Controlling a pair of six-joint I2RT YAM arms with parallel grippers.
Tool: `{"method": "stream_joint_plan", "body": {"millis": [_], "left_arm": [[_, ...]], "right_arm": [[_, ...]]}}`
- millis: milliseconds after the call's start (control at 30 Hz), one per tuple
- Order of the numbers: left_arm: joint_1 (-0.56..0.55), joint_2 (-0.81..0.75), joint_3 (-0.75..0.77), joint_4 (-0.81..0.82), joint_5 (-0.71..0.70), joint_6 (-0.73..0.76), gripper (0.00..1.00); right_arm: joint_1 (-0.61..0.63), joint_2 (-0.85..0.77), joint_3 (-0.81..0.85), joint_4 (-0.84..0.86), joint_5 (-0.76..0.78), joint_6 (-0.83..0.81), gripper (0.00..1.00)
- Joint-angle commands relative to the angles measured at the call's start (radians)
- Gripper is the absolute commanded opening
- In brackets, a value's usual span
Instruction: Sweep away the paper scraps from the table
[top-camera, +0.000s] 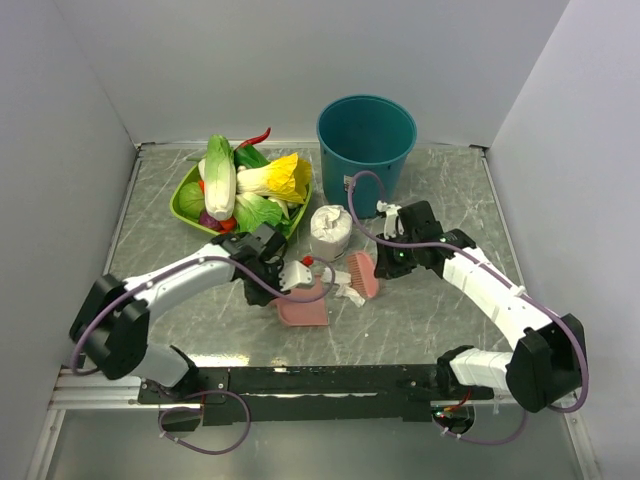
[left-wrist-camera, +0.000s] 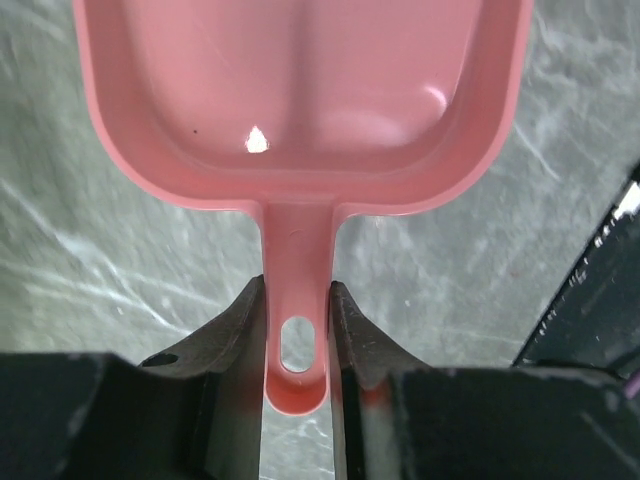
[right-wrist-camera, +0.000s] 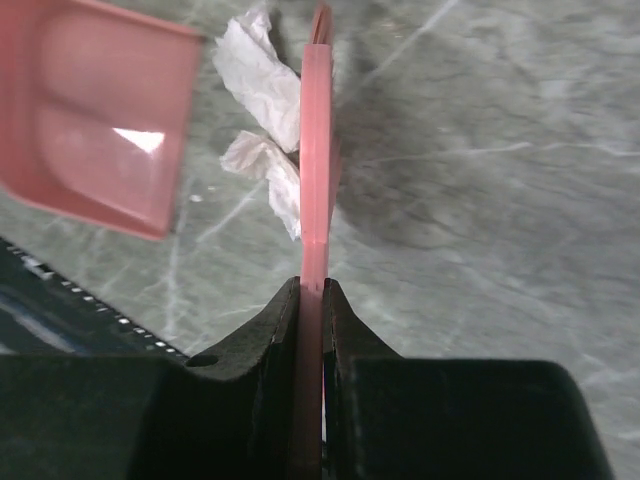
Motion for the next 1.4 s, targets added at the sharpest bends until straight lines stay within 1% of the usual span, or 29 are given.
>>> {"method": "stream_joint_plan", "body": {"millis": [0,67,200,267,367,500,533,600,633,667,733,767,833,933,967,1067,1100,1200,1367], "left_arm": [[-0.060,0.084,0.073,0.017,-0.043,-0.038,0.01],[-0.090,0.109,0.091,0.039,-0.046,-0.045,0.01],[-0.112,0.138,0.111,0.074,-0.038,-0.073,0.01],[-0.112,0.143,0.114,0.098,-0.035,-0.091,0.01],[-0.112,0.135,0.105,0.118,-0.020,-0.099,0.01],[-0.112,0.106,0.076,0.164,-0.003,-0.096,0.01],[-0.112,0.097,0.061,0.171,0.015,-0.082,0.01],[-0.112,0.075,0.046,0.178,0.034,-0.067,0.01],[-0.112,0.072,0.035,0.180,0.043,-0.050,0.01],[-0.112,0.069,0.032,0.178,0.043,-0.044,0.01],[-0.112,0.072,0.038,0.156,0.042,-0.024,0.01],[-0.112,0.072,0.042,0.148,0.035,-0.019,0.01],[-0.112,0.060,0.053,0.137,0.040,-0.001,0.01],[-0.112,0.012,0.059,0.142,0.077,0.030,0.01],[-0.112,0.009,0.064,0.140,0.086,0.036,0.01],[-0.112,0.003,0.082,0.140,0.112,0.053,0.01],[-0.110,-0.002,0.090,0.143,0.127,0.057,0.01],[-0.110,-0.023,0.105,0.155,0.156,0.074,0.01],[-0.107,-0.034,0.176,0.152,0.192,0.093,0.01]], "right_arm": [[0.017,0.025,0.018,0.052,-0.139,0.083,0.00],[0.028,0.029,0.022,0.063,-0.202,0.092,0.00],[0.045,0.025,0.025,0.096,-0.277,0.080,0.00],[0.048,0.022,0.034,0.089,-0.284,0.075,0.00],[0.045,0.005,0.051,0.038,-0.273,0.057,0.00],[0.025,-0.073,0.135,-0.057,-0.270,-0.031,0.00],[0.022,-0.087,0.155,-0.100,-0.253,-0.046,0.00],[0.020,-0.136,0.210,-0.130,-0.206,-0.096,0.00],[0.022,-0.149,0.225,-0.147,-0.151,-0.110,0.00],[0.022,-0.158,0.248,-0.181,-0.130,-0.126,0.00],[0.022,-0.172,0.255,-0.221,-0.087,-0.170,0.00],[0.019,-0.176,0.244,-0.241,-0.026,-0.175,0.00],[0.016,-0.210,0.215,-0.233,0.018,-0.181,0.00],[-0.030,-0.251,0.172,-0.207,0.054,-0.161,0.00],[-0.080,-0.261,0.161,-0.198,0.057,-0.154,0.00],[-0.173,-0.262,0.160,-0.181,0.075,-0.132,0.00],[-0.215,-0.252,0.160,-0.184,0.126,-0.126,0.00],[-0.272,-0.241,0.143,-0.183,0.201,-0.128,0.00],[-0.331,-0.247,0.094,-0.171,0.226,-0.108,0.00]]}}
